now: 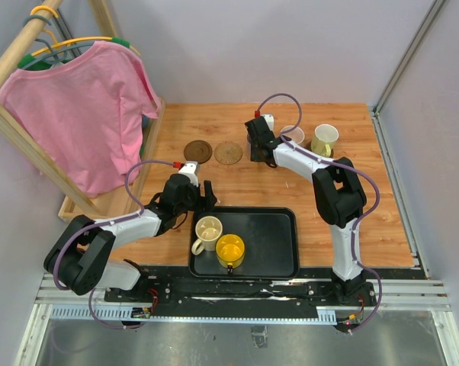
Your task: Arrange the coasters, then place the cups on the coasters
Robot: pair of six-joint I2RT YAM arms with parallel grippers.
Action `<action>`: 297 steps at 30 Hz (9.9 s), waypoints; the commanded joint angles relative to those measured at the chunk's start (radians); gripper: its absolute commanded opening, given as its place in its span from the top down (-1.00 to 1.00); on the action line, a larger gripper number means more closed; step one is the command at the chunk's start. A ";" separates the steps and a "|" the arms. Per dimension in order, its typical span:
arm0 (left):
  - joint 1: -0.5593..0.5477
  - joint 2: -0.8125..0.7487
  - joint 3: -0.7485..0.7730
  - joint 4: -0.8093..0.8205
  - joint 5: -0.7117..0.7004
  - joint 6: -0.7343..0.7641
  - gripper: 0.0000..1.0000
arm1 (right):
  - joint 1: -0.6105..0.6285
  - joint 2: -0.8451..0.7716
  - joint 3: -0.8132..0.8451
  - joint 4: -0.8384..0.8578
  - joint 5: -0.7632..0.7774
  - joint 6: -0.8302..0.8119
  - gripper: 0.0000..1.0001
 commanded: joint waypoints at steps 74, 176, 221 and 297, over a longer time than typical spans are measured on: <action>-0.474 -0.428 0.113 -0.991 -0.289 -0.509 -0.73 | -0.054 -0.800 -0.697 0.132 -0.177 -0.038 -0.97; -0.047 0.595 0.937 -0.334 -0.347 0.047 0.99 | -0.054 -0.916 -0.824 0.089 -0.089 -0.093 -0.98; -0.045 0.673 0.906 -0.225 -0.331 0.011 0.99 | -0.054 -0.868 -0.826 0.107 -0.135 -0.084 -0.98; -0.166 -0.022 0.346 -0.348 -0.254 -0.015 -0.94 | -0.054 -0.871 -0.801 0.097 -0.130 -0.097 -0.98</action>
